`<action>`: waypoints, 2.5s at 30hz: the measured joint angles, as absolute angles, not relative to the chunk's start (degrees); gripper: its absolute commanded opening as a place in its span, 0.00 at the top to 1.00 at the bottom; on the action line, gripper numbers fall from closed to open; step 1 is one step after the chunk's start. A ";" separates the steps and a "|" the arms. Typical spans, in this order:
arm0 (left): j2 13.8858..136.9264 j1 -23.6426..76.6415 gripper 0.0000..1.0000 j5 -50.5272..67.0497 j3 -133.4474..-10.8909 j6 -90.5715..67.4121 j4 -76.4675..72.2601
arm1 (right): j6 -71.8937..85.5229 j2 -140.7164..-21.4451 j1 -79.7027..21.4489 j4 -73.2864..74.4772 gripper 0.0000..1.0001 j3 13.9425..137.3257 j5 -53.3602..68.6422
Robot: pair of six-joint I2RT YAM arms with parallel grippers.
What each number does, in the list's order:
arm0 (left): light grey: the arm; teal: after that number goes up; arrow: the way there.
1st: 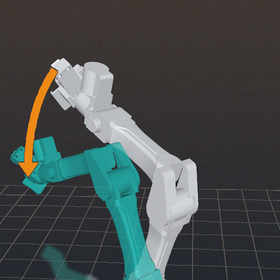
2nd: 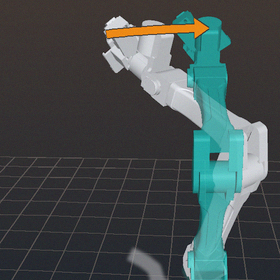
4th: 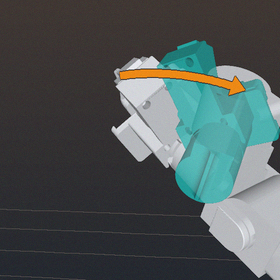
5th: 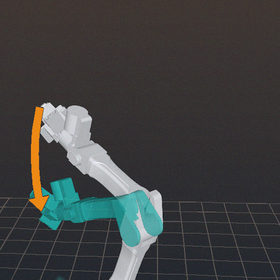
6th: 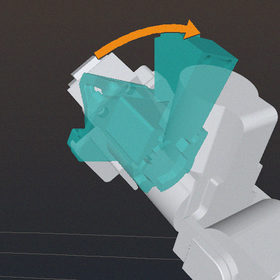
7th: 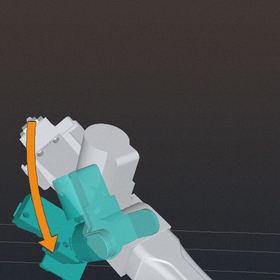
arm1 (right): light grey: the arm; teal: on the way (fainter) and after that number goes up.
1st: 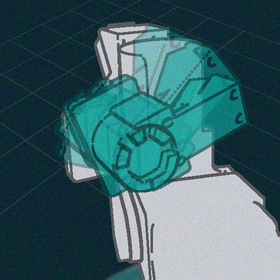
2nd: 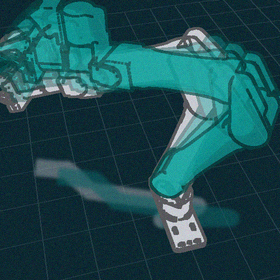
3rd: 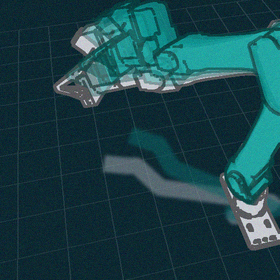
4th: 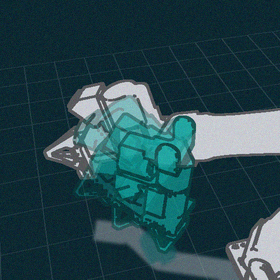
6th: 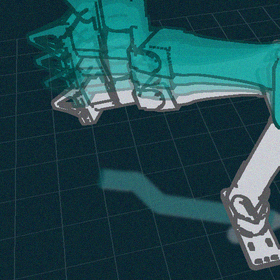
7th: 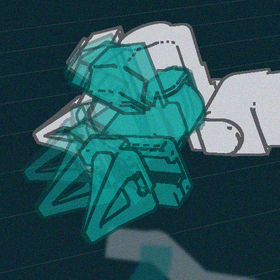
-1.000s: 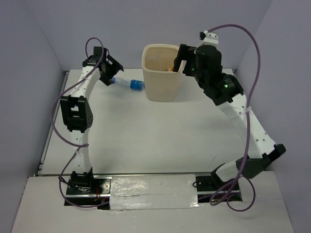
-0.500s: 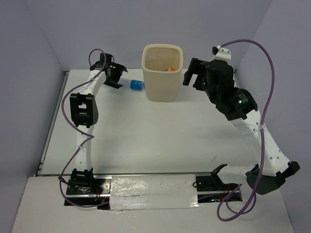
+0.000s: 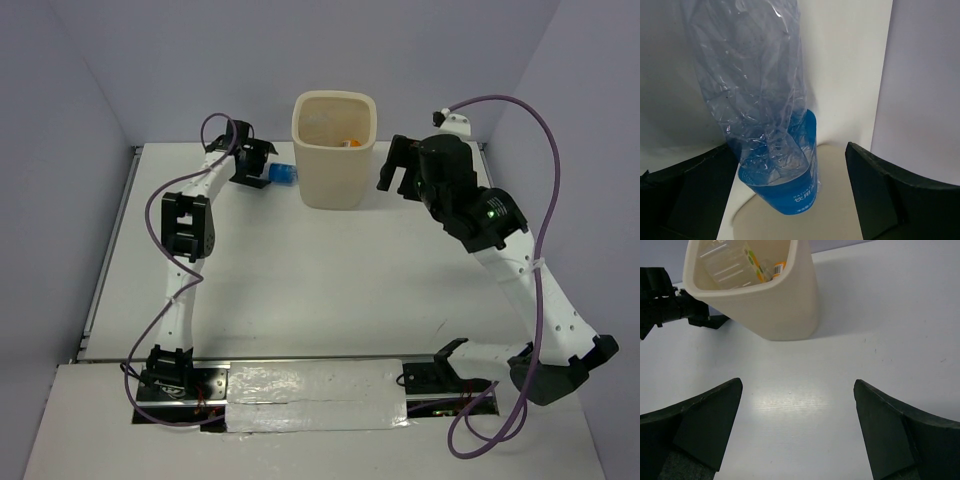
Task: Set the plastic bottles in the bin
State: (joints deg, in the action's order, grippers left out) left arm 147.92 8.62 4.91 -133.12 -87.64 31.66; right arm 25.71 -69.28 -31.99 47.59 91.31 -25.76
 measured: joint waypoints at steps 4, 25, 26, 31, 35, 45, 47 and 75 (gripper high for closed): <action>148.03 8.60 0.18 4.64 -133.01 -88.92 30.85 | 25.71 -69.17 -31.99 47.94 0.00 91.31 -26.09; 126.34 8.51 0.65 -6.52 -116.81 -74.26 29.19 | 27.59 -67.77 -32.01 48.86 0.00 90.70 -26.00; 123.85 8.49 0.64 -7.44 -117.64 -71.48 29.36 | 27.66 -67.16 -32.01 48.86 0.00 90.28 -26.00; 111.31 8.69 0.63 -9.96 -121.19 -57.54 27.00 | 27.88 -64.20 -32.01 48.69 0.00 88.27 -26.00; 105.82 11.16 0.62 -11.20 -126.02 -47.68 22.15 | 28.32 -62.57 -32.01 48.40 0.00 87.39 -25.89; 117.86 24.03 0.60 -8.80 -140.75 -34.50 15.49 | 30.26 -56.93 -32.01 48.90 0.00 84.07 -26.83; 120.49 26.17 0.60 -8.21 -140.59 -33.26 14.83 | 30.63 -55.37 -32.01 49.47 0.00 83.64 -27.38; 124.66 34.00 0.01 -7.22 -136.31 -25.08 11.60 | 32.12 -53.19 -32.01 53.41 0.00 81.32 -31.09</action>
